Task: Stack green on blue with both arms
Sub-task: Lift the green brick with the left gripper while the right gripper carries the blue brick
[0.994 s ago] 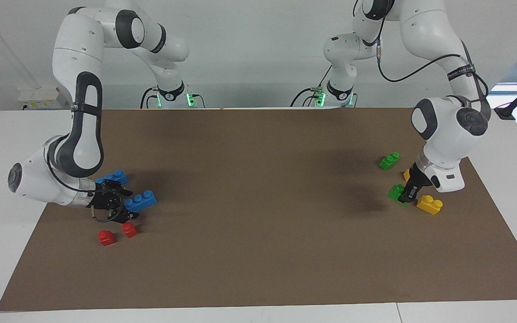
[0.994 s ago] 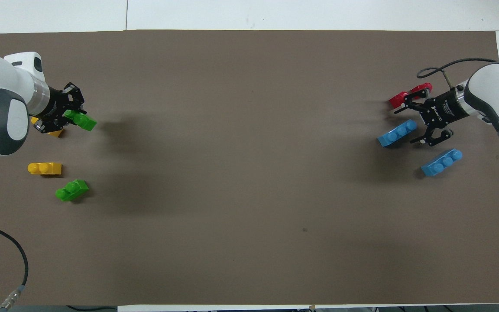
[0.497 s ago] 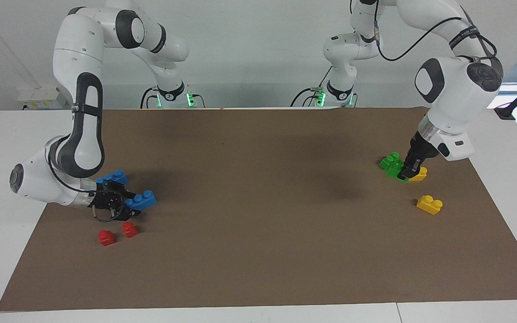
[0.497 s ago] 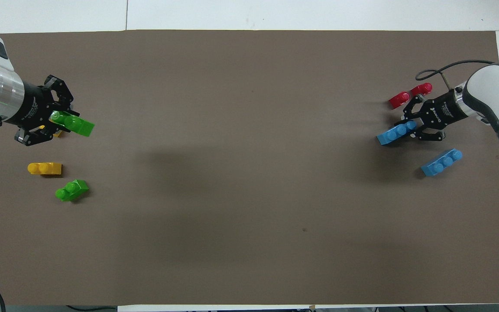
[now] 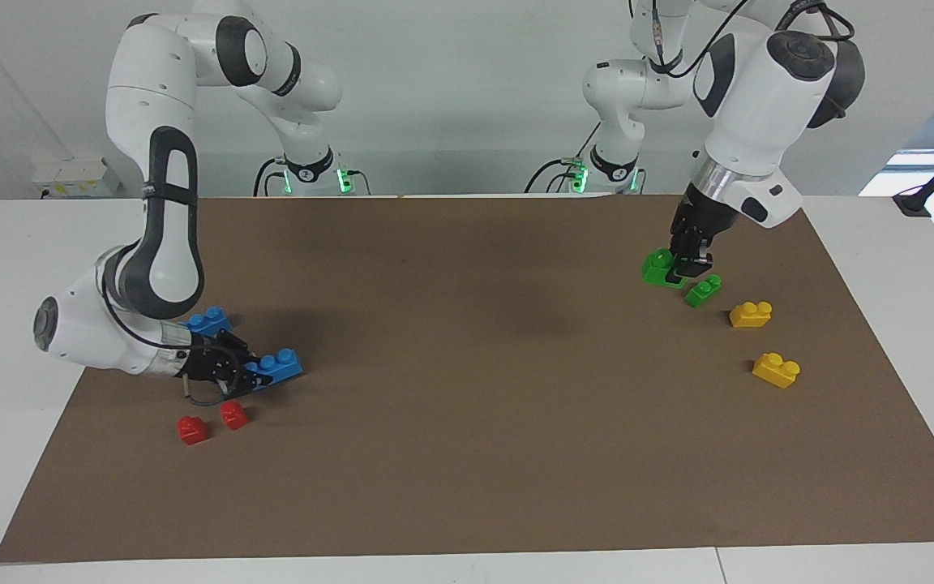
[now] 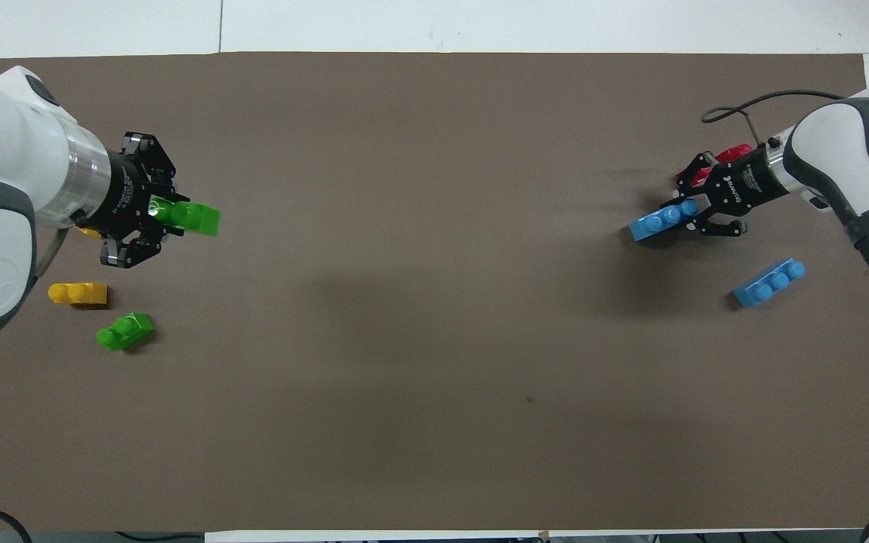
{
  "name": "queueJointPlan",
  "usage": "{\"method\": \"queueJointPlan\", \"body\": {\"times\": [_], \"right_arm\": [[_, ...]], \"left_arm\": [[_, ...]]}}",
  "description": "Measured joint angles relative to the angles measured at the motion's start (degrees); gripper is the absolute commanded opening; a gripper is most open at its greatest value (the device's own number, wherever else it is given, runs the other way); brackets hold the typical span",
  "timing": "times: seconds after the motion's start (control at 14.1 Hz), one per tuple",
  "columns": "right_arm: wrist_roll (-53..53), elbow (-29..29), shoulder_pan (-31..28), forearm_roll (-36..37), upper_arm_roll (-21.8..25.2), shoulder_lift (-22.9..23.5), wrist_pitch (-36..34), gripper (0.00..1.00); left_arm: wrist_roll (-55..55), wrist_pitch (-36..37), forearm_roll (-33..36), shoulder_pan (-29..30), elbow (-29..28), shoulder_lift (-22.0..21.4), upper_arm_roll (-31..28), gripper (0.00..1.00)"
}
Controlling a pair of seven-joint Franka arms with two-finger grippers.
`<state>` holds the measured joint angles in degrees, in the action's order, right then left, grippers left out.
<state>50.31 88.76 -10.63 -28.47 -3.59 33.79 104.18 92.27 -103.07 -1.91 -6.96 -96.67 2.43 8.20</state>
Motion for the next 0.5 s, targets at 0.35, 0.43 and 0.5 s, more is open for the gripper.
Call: {"method": "queueJointPlan", "body": {"times": [0.35, 0.43, 0.5], "right_arm": [[12.2, 0.47, 8.15, -4.76, -0.19, 0.02, 4.31, 0.0], [14.9, 0.49, 9.84, -5.4, -0.25, 0.02, 5.46, 0.0], [17.56, 0.51, 11.79, -6.63, -0.32, 0.02, 7.11, 0.0]], "left_arm": [[11.34, 0.46, -0.05, -3.01, 0.0, -0.38, 0.3, 0.0], [13.78, 0.53, -0.06, -4.22, -0.02, -0.38, 0.38, 0.0], [16.29, 0.53, -0.06, -5.46, -0.02, -0.39, 0.44, 0.0]]}}
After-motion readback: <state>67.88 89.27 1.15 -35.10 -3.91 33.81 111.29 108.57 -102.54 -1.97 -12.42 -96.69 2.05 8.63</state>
